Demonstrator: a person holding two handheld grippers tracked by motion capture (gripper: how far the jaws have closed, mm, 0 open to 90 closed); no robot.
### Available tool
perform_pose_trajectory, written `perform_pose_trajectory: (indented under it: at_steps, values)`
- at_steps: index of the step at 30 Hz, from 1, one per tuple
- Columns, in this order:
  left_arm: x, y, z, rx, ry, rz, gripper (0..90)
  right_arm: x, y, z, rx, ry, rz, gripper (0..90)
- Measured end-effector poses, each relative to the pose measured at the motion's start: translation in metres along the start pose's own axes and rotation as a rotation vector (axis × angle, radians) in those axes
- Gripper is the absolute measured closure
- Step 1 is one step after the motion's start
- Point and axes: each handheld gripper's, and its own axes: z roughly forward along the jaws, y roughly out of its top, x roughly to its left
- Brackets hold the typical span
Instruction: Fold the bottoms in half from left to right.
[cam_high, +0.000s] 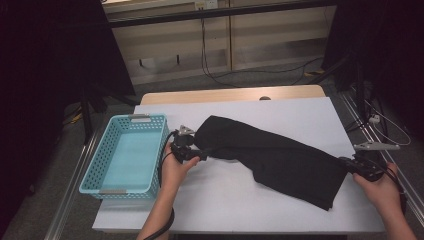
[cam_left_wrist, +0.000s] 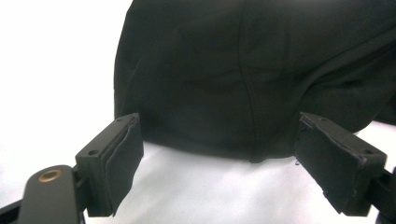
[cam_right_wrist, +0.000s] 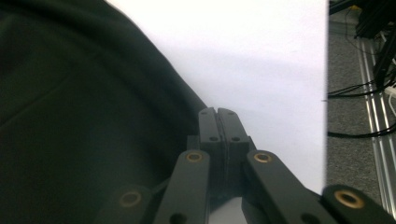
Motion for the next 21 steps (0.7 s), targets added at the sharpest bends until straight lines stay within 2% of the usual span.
perform_pose_trajectory:
  at_steps: [4,8,11,14,16,21]
  values:
    - [0.001,0.0,-0.001,0.001,0.001,-0.001,16.3,-0.007,0.001,-0.008,-0.034,-0.012,0.01,90.0]
    - [0.001,0.0,0.0,0.001,0.001,-0.004,16.2,0.001,0.0,-0.003,-0.04,-0.007,-0.016,76.8]
    - [0.001,0.001,-0.001,0.0,0.001,-0.007,16.1,0.018,0.007,-0.005,-0.068,0.054,-0.031,67.5]
    - [0.001,0.0,0.0,0.002,0.002,-0.004,15.8,0.045,0.014,-0.003,-0.077,0.135,-0.067,60.2]
    - [0.001,0.0,-0.001,0.006,0.001,-0.002,15.6,0.06,0.016,-0.001,-0.082,0.185,-0.073,56.3]
    - [0.001,0.001,-0.002,0.006,0.0,-0.001,15.0,0.102,0.02,0.009,-0.068,0.274,-0.153,48.6]
